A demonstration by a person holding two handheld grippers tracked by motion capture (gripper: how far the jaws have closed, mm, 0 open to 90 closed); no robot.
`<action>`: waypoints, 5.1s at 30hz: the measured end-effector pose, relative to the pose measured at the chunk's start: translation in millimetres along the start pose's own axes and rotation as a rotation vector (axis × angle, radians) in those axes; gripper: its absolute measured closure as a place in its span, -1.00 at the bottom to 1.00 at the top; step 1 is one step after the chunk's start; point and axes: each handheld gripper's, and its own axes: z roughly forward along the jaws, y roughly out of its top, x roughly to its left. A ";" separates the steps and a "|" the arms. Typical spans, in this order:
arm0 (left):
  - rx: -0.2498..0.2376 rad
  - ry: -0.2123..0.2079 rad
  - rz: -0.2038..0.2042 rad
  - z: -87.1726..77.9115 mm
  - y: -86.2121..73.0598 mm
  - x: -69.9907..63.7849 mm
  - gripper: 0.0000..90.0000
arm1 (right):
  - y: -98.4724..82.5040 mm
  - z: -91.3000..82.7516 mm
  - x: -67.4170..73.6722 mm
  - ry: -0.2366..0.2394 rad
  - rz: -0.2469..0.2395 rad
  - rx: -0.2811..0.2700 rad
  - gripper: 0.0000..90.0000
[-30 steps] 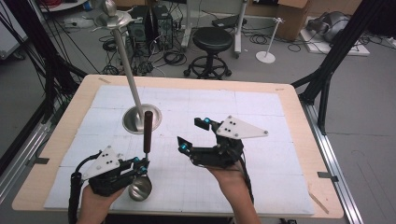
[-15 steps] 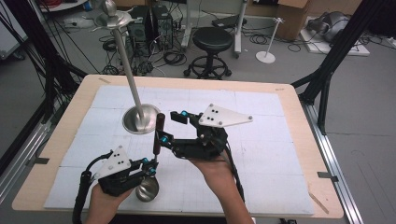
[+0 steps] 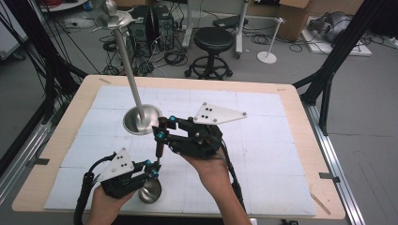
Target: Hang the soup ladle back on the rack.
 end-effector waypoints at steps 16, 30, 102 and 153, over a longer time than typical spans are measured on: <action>-0.062 -0.120 -0.009 -6.6 1.0 3.2 0.85 | 14.2 1.7 7.7 0.075 -0.020 0.019 0.62; -0.234 -0.394 -0.034 -22.5 13.6 28.0 0.03 | 11.1 -6.6 -8.8 0.252 0.002 -0.001 0.62; -0.211 0.063 -0.118 -22.9 130.9 123.0 0.64 | -104.7 -127.6 -25.3 -0.460 -0.050 0.045 -0.60; -0.170 0.180 -0.188 -12.7 140.2 157.4 0.42 | -106.2 -138.2 -27.7 -0.430 -0.016 0.015 -0.60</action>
